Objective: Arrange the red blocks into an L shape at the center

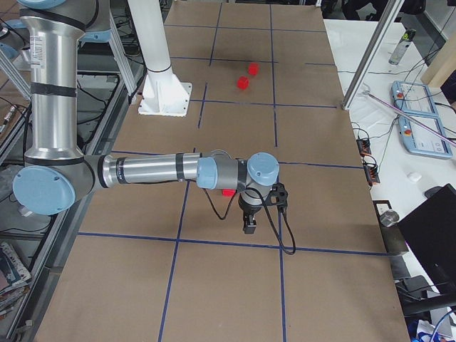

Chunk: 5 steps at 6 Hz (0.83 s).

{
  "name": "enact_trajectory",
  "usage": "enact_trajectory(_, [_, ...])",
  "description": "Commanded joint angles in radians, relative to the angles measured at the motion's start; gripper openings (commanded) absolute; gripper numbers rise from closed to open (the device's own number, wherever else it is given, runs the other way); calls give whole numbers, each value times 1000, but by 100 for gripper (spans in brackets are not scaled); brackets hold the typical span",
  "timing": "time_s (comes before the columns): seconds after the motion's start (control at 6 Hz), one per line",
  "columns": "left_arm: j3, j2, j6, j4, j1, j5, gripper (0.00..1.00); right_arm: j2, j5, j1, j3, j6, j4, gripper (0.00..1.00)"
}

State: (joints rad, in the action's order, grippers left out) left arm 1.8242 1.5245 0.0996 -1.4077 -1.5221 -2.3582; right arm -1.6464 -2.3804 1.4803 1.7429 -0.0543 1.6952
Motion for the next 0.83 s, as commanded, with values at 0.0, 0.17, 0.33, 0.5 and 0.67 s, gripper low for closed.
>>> enact_trajectory(0.0, [9,-12,5,-13,0,-1,100,-12,-31,0,12,7,0,100])
enact_trajectory(0.17, [24,-23,3,-1,-1,-3,100,-7,-31,0,7,4,-2,100])
enact_trajectory(0.33, [27,-21,0,1,0,-4,100,-9,-31,0,10,2,-3,100])
enact_trajectory(0.5, [36,-32,-1,-4,2,-16,100,-13,-31,0,15,2,-2,100])
enact_trajectory(0.67, [41,-47,-5,-10,2,-16,100,-10,-43,-3,17,2,-3,100])
